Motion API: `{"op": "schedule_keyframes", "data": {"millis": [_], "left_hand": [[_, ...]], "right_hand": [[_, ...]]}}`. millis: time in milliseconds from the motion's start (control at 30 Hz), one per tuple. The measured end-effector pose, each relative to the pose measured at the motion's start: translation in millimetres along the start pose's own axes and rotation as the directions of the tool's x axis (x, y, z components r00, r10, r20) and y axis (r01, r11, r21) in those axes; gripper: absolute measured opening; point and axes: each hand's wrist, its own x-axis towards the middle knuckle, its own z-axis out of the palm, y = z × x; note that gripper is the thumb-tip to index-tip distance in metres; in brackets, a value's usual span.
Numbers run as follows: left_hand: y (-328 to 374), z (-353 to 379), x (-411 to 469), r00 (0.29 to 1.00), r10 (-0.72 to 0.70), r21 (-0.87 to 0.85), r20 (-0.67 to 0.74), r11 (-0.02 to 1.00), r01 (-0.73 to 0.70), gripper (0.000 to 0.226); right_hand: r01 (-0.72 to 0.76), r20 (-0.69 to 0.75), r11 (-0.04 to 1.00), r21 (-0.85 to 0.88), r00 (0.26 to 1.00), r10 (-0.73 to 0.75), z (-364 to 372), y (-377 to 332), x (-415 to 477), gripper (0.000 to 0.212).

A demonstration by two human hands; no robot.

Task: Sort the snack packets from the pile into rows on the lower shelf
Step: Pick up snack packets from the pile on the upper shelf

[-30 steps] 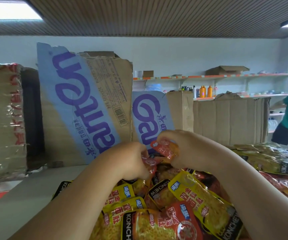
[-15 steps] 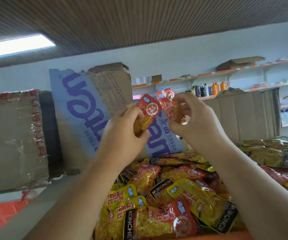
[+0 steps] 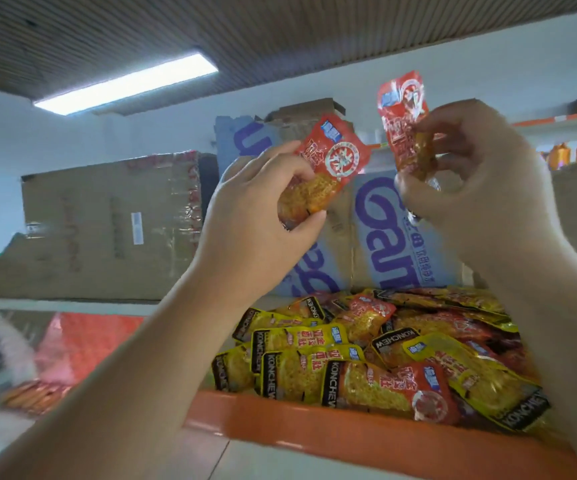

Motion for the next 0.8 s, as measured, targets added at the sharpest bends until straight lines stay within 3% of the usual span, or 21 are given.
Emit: {"op": "schedule_keyframes", "data": {"millis": [300, 800], "left_hand": [[-74.8, -98.2, -32.7, 0.990, -0.103, 0.029, -0.095, 0.994, 0.106, 0.041], [-283.0, -318.7, -172.3, 0.943, -0.328, 0.305, -0.057, 0.893, 0.329, 0.044]], "right_hand": [[0.126, 0.175, 0.991, 0.035, 0.976, -0.130, 101.7, -84.8, -2.1, 0.038], [0.006, 0.328, 0.910, 0.415, 0.932, -0.155, 394.5, -251.7, -90.6, 0.035]]}}
